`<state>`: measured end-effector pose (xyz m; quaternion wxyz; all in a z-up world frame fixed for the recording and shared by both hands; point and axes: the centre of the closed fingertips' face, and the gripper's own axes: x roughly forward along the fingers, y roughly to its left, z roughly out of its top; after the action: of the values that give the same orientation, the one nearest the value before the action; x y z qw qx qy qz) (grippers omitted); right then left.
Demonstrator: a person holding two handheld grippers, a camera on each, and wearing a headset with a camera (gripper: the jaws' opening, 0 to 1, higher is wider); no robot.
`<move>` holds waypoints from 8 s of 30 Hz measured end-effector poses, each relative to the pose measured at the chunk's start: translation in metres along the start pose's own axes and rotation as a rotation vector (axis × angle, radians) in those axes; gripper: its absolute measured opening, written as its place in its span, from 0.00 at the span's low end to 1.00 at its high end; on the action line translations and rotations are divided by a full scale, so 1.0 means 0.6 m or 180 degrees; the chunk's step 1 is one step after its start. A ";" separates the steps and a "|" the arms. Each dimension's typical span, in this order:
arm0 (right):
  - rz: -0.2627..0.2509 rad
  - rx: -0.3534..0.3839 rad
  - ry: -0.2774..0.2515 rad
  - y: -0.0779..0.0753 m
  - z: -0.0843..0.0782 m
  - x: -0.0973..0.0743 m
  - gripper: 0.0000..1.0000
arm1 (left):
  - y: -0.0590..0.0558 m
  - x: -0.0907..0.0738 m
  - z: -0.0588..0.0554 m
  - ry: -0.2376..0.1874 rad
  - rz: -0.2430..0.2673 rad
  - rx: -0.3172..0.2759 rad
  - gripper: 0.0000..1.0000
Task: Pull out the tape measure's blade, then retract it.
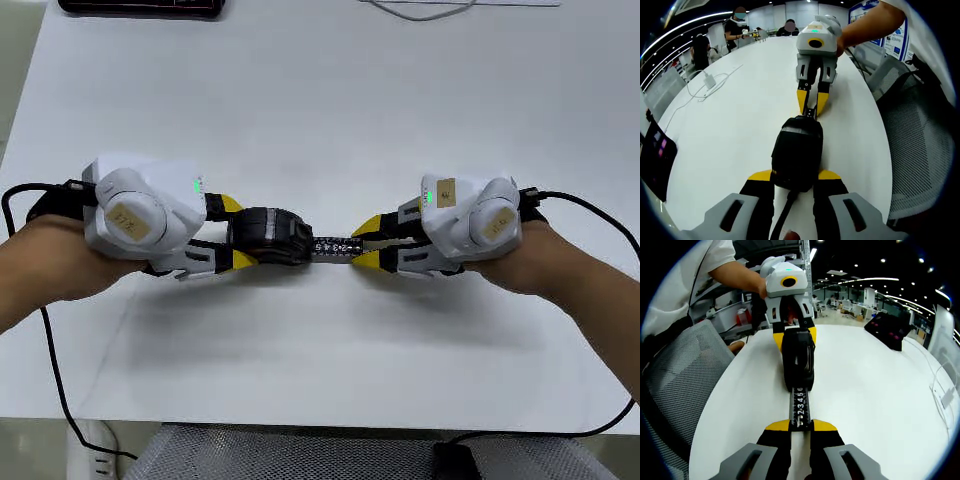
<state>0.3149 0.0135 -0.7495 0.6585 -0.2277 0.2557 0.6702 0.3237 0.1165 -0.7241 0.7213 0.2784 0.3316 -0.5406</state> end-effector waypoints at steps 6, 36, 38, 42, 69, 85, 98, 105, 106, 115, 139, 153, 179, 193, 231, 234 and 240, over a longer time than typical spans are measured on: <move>-0.0005 -0.0019 0.0056 -0.002 -0.007 -0.018 0.10 | 0.000 -0.001 0.000 0.0006 0.0020 -0.0021 0.24; -0.0072 0.0010 0.0216 -0.011 -0.060 -0.084 0.10 | 0.000 -0.001 -0.002 0.0032 0.0063 -0.0056 0.24; -0.0073 0.0022 0.0222 -0.010 -0.062 -0.086 0.10 | -0.001 -0.001 -0.002 0.0033 0.0064 -0.0057 0.24; -0.0086 0.0046 0.0240 -0.009 -0.069 -0.092 0.10 | -0.001 -0.001 -0.002 0.0035 0.0065 -0.0057 0.24; -0.0098 0.0089 0.0356 -0.006 -0.100 -0.130 0.10 | -0.001 -0.001 -0.002 0.0029 0.0046 -0.0060 0.24; -0.0123 0.0113 0.0427 -0.004 -0.121 -0.154 0.10 | -0.001 0.000 -0.001 0.0029 0.0045 -0.0069 0.24; -0.0144 0.0132 0.0491 -0.004 -0.137 -0.173 0.09 | -0.001 0.000 0.000 0.0025 0.0057 -0.0072 0.24; -0.0150 0.0131 0.0517 -0.004 -0.143 -0.181 0.09 | 0.000 0.000 -0.001 0.0026 0.0056 -0.0070 0.24; -0.0146 0.0130 0.0524 -0.004 -0.143 -0.183 0.09 | 0.000 0.000 -0.001 0.0028 0.0055 -0.0069 0.24; -0.0144 0.0106 0.0569 -0.006 -0.148 -0.197 0.09 | -0.001 -0.001 -0.002 0.0026 0.0063 -0.0074 0.24; -0.0187 0.0211 0.0727 0.001 -0.189 -0.232 0.09 | -0.002 0.000 0.000 0.0009 0.0060 -0.0069 0.24; -0.0191 0.0208 0.0755 0.000 -0.190 -0.230 0.10 | 0.000 0.001 0.000 0.0067 0.0070 -0.0069 0.25; -0.0166 0.0178 0.0889 -0.001 -0.196 -0.232 0.12 | -0.001 0.003 0.003 0.0112 0.0120 -0.0167 0.26; -0.0210 0.0355 0.0799 -0.001 -0.189 -0.235 0.17 | -0.009 0.003 0.001 0.0173 0.0054 -0.0240 0.37; -0.0629 0.0960 0.0578 0.018 -0.154 -0.247 0.46 | -0.017 -0.039 0.025 -0.0247 0.0356 -0.0830 0.61; -0.0653 0.0985 0.0549 0.019 -0.152 -0.247 0.46 | -0.014 -0.040 0.024 -0.0260 0.0399 -0.0860 0.61; -0.0760 0.1065 0.0451 0.015 -0.145 -0.251 0.47 | -0.012 -0.048 0.025 -0.0295 0.0457 -0.0928 0.61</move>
<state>0.3072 -0.1580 -0.7189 0.7422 -0.1904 0.3803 0.5179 0.3137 0.1205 -0.6928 0.8054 0.1685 0.3521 -0.4461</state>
